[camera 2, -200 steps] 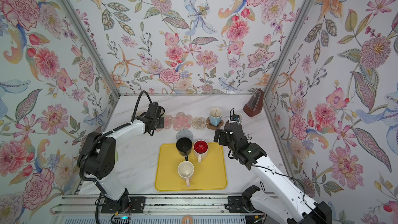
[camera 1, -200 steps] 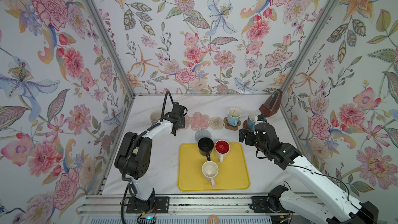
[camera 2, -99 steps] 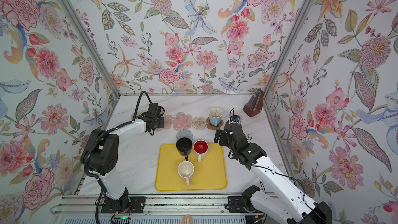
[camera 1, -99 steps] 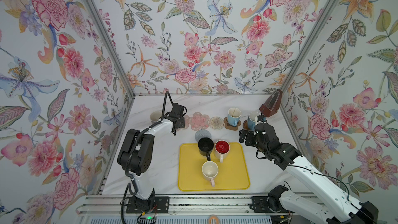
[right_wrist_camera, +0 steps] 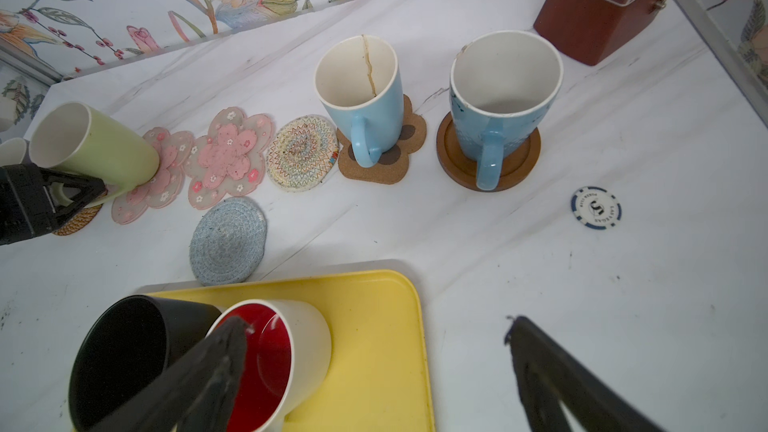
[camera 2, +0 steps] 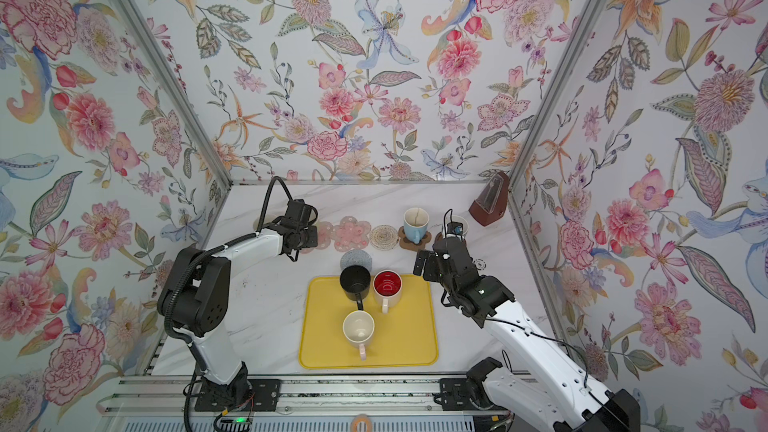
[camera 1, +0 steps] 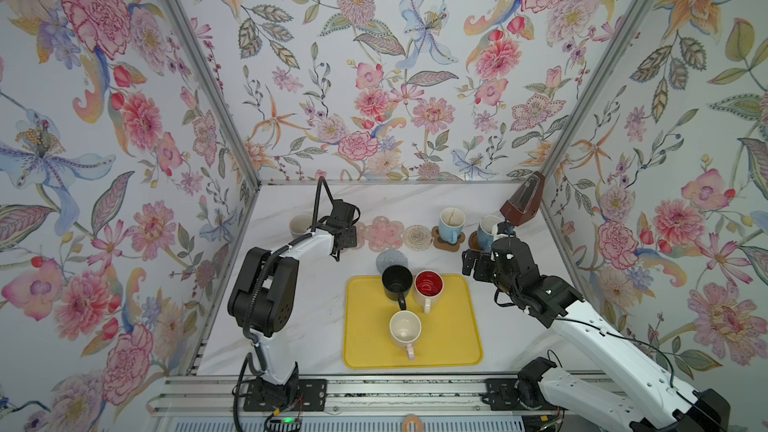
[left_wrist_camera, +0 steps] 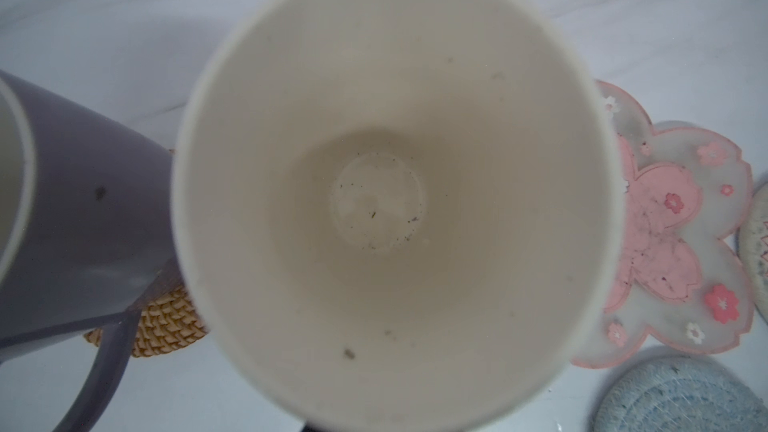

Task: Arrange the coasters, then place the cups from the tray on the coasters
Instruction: 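Lower the green-handled mug onto the pink flower coaster beside the purple mug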

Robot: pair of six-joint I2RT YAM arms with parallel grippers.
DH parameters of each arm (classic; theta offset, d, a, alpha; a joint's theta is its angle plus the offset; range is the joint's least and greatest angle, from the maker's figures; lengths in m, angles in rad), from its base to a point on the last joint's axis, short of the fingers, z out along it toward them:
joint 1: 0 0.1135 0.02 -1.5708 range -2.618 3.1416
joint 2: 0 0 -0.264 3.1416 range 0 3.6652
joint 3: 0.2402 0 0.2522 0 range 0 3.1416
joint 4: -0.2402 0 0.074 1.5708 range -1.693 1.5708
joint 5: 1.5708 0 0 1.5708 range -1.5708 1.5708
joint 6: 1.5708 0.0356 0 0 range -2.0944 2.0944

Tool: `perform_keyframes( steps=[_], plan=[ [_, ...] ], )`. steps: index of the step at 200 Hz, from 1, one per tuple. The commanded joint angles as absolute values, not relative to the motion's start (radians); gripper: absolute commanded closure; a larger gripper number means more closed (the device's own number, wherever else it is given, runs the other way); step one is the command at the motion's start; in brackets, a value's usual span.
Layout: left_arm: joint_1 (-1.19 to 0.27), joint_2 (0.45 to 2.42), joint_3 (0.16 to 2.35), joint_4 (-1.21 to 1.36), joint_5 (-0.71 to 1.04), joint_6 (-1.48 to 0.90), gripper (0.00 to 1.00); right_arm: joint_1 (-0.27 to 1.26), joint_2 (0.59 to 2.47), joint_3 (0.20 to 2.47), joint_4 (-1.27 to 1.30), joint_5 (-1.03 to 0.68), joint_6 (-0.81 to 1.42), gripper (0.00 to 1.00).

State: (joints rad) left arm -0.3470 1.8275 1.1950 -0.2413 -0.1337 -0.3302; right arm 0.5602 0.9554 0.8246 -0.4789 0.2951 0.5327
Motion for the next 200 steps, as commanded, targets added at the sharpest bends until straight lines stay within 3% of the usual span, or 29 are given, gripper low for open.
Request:
perform_keyframes(
  steps=[1, 119, 142, 200],
  plan=[
    [-0.335, 1.832, 1.233, -0.191, -0.137, -0.341, 1.00, 0.555, 0.949, 0.818, -0.497, 0.302, 0.544, 0.01],
    [-0.338, 1.819, 1.208, -0.202, -0.120, -0.363, 1.00, 0.555, 0.961, 0.833, -0.496, 0.298, 0.538, 0.01],
    [-0.338, 1.815, 1.208, -0.208, -0.118, -0.361, 0.91, 0.555, 0.962, 0.834, -0.497, 0.298, 0.537, 0.01],
    [-0.339, 1.807, 1.204, -0.224, -0.128, -0.366, 0.77, 0.555, 0.966, 0.836, -0.495, 0.296, 0.538, 0.01]
  ],
)
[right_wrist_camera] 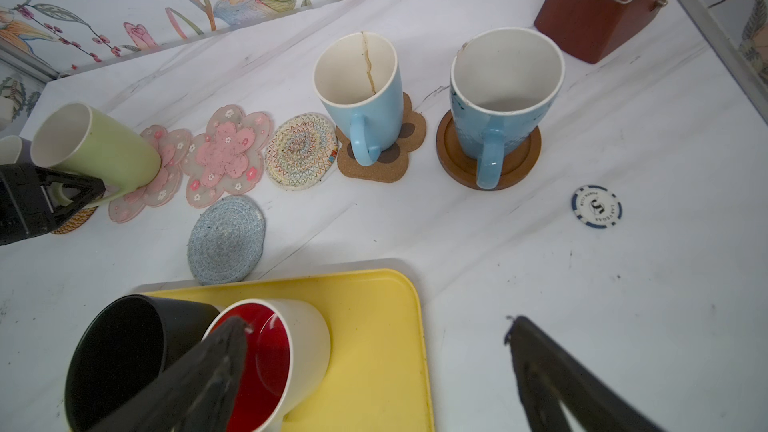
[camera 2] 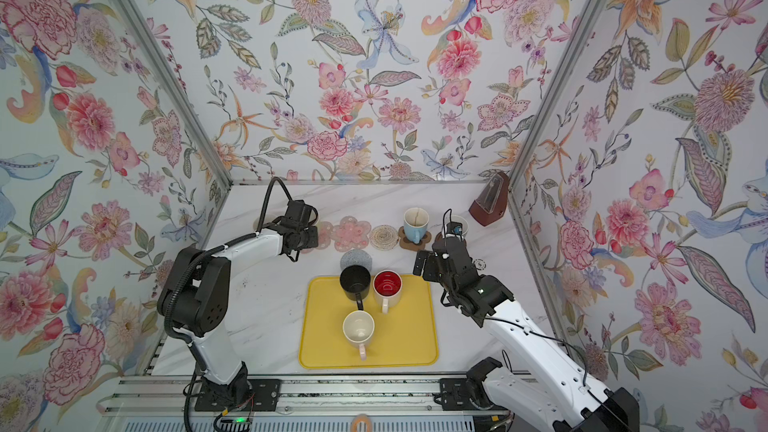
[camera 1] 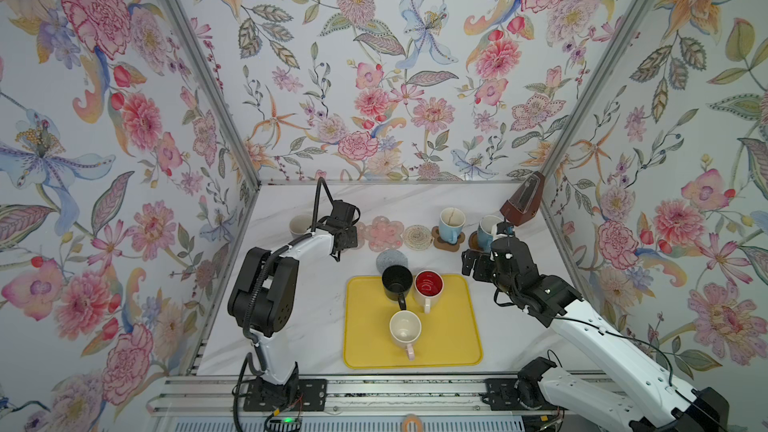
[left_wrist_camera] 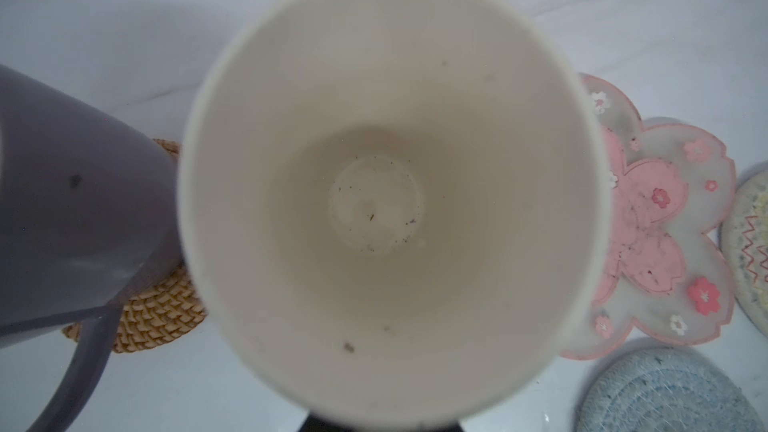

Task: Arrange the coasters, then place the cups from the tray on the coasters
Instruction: 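Lower the green-handled mug onto the pink flower coaster beside the purple mug, then open the left gripper and raise it while the right gripper moves over the red-lined mug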

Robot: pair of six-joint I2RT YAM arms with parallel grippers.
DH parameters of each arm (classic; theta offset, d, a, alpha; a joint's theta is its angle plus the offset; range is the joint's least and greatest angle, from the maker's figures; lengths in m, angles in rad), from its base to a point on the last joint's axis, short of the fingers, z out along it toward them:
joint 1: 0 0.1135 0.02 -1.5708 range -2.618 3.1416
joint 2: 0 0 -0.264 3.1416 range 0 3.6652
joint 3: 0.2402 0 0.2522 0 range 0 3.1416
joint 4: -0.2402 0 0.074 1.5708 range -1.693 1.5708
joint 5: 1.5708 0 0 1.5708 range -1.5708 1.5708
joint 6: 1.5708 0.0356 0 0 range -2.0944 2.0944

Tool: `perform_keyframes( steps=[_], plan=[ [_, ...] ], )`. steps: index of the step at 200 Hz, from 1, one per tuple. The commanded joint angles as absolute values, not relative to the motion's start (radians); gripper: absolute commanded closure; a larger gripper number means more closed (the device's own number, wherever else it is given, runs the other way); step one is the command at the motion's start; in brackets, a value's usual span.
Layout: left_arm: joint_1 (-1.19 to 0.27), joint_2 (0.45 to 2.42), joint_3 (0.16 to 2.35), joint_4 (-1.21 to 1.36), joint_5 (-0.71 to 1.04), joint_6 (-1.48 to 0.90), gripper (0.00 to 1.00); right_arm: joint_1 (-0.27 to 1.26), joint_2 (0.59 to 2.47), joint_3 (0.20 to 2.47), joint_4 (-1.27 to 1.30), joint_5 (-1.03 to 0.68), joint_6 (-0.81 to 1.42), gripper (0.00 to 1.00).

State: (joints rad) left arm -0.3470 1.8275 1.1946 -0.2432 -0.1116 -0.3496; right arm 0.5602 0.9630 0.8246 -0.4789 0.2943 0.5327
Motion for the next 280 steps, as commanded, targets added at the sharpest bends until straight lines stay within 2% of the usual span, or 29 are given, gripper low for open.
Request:
perform_keyframes(
  steps=[1, 46, 77, 114, 136, 156, 170, 223, 280],
  plan=[
    [-0.338, 1.806, 1.204, -0.225, -0.128, -0.366, 0.77, 0.555, 0.966, 0.835, -0.495, 0.295, 0.538, 0.01],
    [-0.337, 1.770, 1.197, -0.230, -0.123, -0.372, 0.66, 0.555, 0.961, 0.834, -0.495, 0.293, 0.538, 0.01],
    [-0.338, 1.730, 1.191, -0.235, -0.126, -0.371, 0.46, 0.555, 0.957, 0.830, -0.495, 0.291, 0.537, 0.01],
    [-0.338, 1.654, 1.176, -0.249, -0.102, -0.367, 0.33, 0.555, 0.956, 0.830, -0.497, 0.278, 0.540, 0.01],
    [-0.338, 1.572, 1.137, -0.247, -0.104, -0.363, 0.25, 0.555, 0.954, 0.823, -0.496, 0.276, 0.542, 0.01],
    [-0.337, 1.444, 1.082, -0.237, -0.114, -0.357, 0.09, 0.554, 0.953, 0.813, -0.498, 0.267, 0.543, 0.01],
    [-0.338, 1.363, 1.030, -0.220, -0.121, -0.350, 0.02, 0.555, 0.957, 0.810, -0.504, 0.260, 0.545, 0.01],
    [-0.335, 1.049, 0.731, -0.058, -0.199, -0.358, 0.01, 0.572, 0.973, 0.805, -0.534, 0.233, 0.585, 0.01],
    [-0.338, 0.900, 0.574, 0.008, -0.268, -0.411, 0.01, 0.708, 1.047, 0.774, -0.545, 0.256, 0.691, 0.01]
  ],
)
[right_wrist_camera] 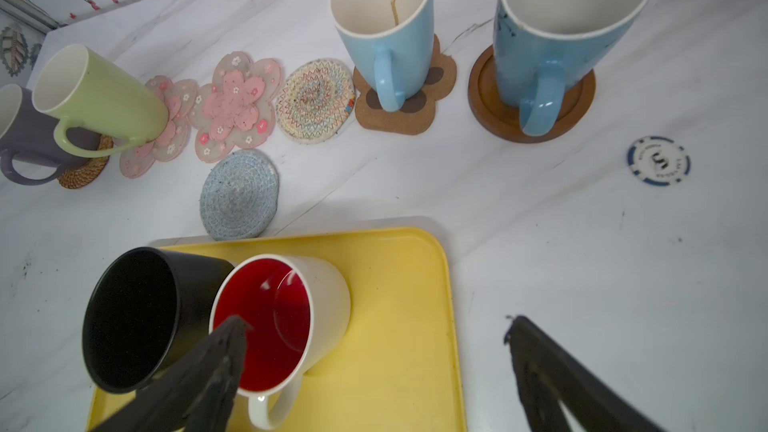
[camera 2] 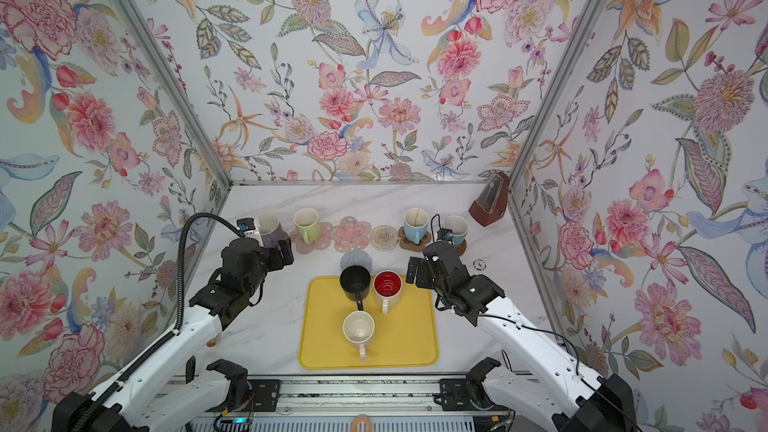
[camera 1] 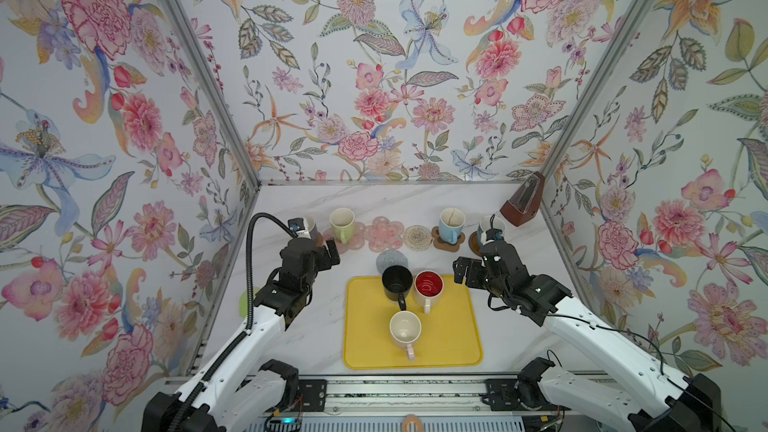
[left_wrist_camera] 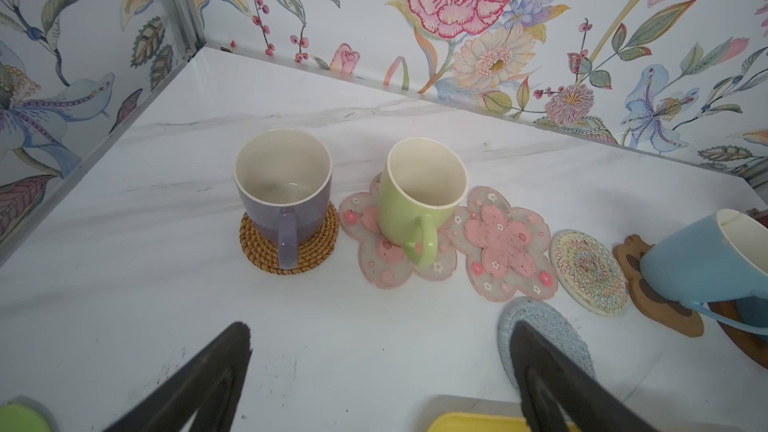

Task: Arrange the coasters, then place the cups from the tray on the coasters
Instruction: 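Open the left gripper and raise it while the right gripper moves over the red-lined mug, then lower the right gripper into the white red-lined mug on the tray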

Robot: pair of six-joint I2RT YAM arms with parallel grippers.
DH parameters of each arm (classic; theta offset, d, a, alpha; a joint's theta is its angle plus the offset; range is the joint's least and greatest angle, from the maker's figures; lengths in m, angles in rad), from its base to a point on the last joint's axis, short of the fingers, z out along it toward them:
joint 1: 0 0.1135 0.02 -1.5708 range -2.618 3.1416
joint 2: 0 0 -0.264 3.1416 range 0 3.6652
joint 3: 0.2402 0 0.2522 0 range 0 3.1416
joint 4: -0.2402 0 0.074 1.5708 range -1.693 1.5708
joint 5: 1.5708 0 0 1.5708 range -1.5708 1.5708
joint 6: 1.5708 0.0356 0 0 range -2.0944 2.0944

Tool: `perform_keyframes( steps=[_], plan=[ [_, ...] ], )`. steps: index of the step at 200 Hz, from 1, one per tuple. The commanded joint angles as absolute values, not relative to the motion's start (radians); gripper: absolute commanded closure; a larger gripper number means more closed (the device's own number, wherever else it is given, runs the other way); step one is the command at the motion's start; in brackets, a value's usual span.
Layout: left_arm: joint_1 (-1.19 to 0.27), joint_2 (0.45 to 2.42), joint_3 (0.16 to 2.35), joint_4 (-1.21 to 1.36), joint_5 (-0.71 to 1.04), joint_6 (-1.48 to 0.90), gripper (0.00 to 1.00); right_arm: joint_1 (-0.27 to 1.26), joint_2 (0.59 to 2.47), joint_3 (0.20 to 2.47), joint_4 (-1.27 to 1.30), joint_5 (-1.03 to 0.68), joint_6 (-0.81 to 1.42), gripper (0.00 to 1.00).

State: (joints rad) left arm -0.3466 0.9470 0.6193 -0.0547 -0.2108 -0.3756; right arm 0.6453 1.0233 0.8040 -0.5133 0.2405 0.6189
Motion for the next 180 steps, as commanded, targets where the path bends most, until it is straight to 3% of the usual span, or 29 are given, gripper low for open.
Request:
perform_keyframes(
  steps=[1, 81, 180],
  plan=[
    [-0.338, 0.899, 0.573, 0.009, -0.268, -0.413, 0.01, 0.711, 1.049, 0.773, -0.545, 0.258, 0.694, 0.01],
    [-0.335, 0.853, 0.534, 0.035, -0.335, -0.447, 0.01, 0.944, 1.153, 0.741, -0.513, 0.289, 0.851, 0.01],
    [-0.339, 0.825, 0.531, 0.017, -0.344, -0.459, 0.01, 1.005, 1.283, 0.745, -0.445, 0.312, 0.868, 0.10]
  ],
)
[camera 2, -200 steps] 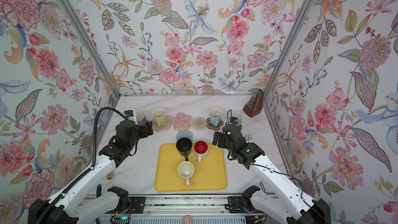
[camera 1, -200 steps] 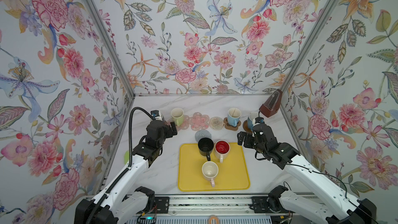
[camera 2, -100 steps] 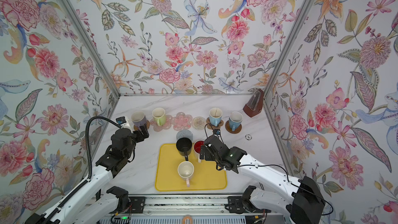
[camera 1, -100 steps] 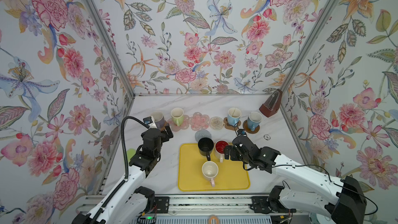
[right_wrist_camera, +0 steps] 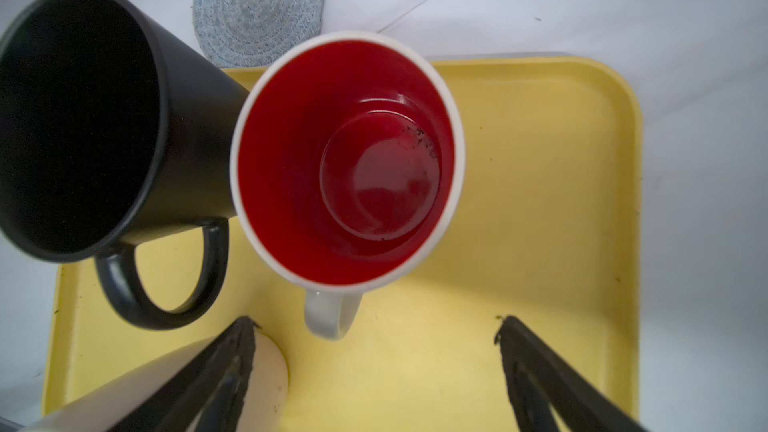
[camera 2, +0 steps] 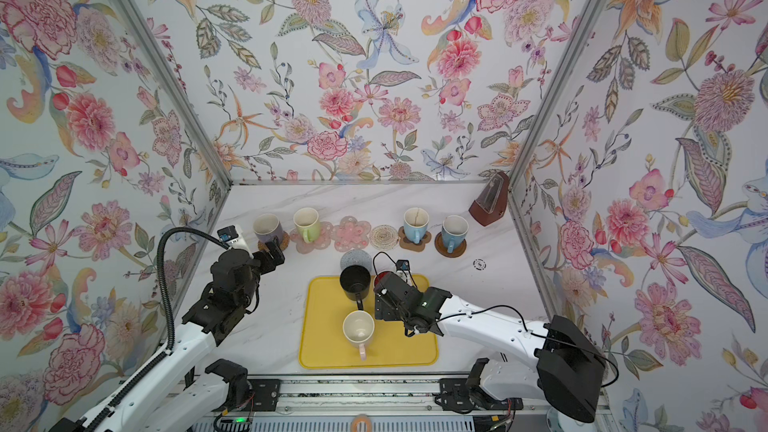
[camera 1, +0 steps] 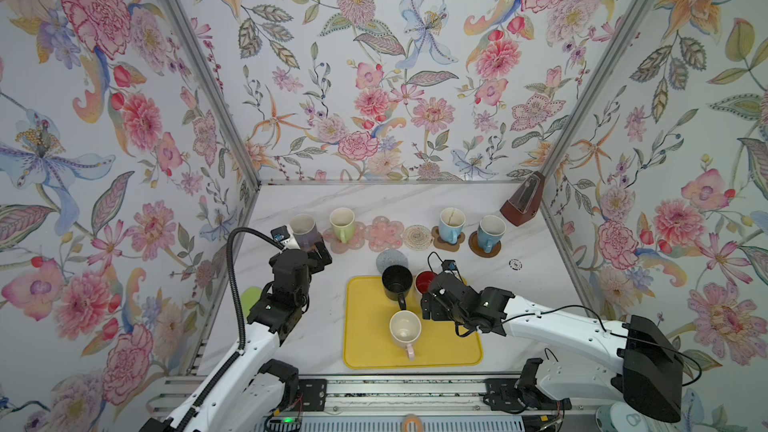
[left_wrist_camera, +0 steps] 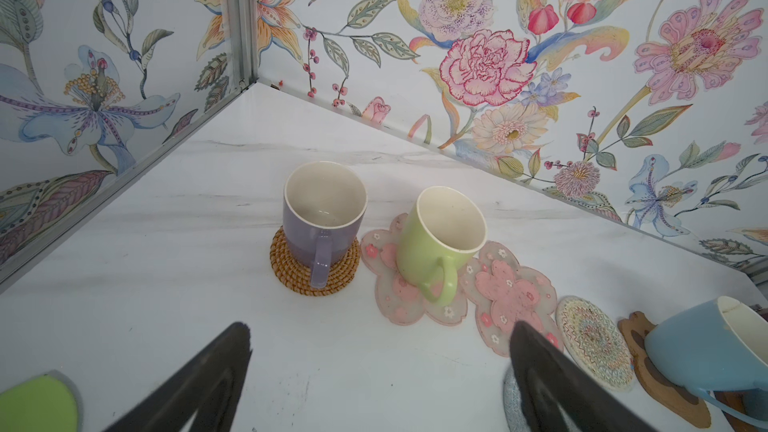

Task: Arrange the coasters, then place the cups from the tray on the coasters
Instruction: 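Lower the right gripper into the white red-lined mug on the tray, then grip the red-lined mug from inside with the right gripper and lift it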

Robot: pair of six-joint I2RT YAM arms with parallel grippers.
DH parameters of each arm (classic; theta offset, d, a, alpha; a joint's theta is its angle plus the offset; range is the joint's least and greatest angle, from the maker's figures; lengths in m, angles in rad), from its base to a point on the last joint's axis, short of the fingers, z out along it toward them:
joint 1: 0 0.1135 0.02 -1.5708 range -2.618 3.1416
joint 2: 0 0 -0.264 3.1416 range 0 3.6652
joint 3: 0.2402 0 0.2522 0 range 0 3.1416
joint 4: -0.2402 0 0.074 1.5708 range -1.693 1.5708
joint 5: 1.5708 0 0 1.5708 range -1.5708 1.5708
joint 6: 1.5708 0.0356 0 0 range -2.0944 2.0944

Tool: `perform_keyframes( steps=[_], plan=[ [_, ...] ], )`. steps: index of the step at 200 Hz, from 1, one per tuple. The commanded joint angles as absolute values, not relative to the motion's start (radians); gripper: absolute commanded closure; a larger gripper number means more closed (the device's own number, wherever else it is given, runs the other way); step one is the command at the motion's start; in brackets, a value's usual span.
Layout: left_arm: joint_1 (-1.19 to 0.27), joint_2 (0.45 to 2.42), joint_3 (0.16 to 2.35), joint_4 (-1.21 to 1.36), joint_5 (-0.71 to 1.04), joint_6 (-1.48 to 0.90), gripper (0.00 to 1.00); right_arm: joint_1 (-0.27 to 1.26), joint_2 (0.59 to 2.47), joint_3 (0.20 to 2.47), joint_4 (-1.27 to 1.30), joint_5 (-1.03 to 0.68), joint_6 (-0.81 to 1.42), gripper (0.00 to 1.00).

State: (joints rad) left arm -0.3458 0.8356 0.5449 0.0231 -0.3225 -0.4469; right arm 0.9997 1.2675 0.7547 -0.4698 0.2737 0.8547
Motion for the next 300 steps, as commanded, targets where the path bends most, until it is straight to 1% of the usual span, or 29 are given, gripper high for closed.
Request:
perform_keyframes(
  steps=[1, 27, 71, 123, 227, 300],
  plan=[
    [-0.338, 0.825, 0.532, 0.016, -0.344, -0.458, 0.01, 1.006, 1.285, 0.745, -0.445, 0.313, 0.868, 0.11],
    [-0.337, 0.827, 0.532, 0.014, -0.342, -0.458, 0.01, 1.007, 1.310, 0.747, -0.427, 0.318, 0.868, 0.16],
    [-0.337, 0.828, 0.533, 0.013, -0.344, -0.454, 0.01, 1.009, 1.348, 0.752, -0.433, 0.349, 0.871, 0.29],
    [-0.336, 0.833, 0.533, 0.011, -0.347, -0.449, 0.01, 1.008, 1.341, 0.759, -0.483, 0.387, 0.860, 0.47],
    [-0.335, 0.822, 0.520, -0.003, -0.348, -0.453, 0.01, 1.017, 1.461, 0.804, -0.426, 0.386, 0.821, 0.63],
    [-0.333, 0.805, 0.513, -0.015, -0.359, -0.454, 0.01, 1.019, 1.450, 0.802, -0.438, 0.400, 0.761, 0.77]
  ],
)
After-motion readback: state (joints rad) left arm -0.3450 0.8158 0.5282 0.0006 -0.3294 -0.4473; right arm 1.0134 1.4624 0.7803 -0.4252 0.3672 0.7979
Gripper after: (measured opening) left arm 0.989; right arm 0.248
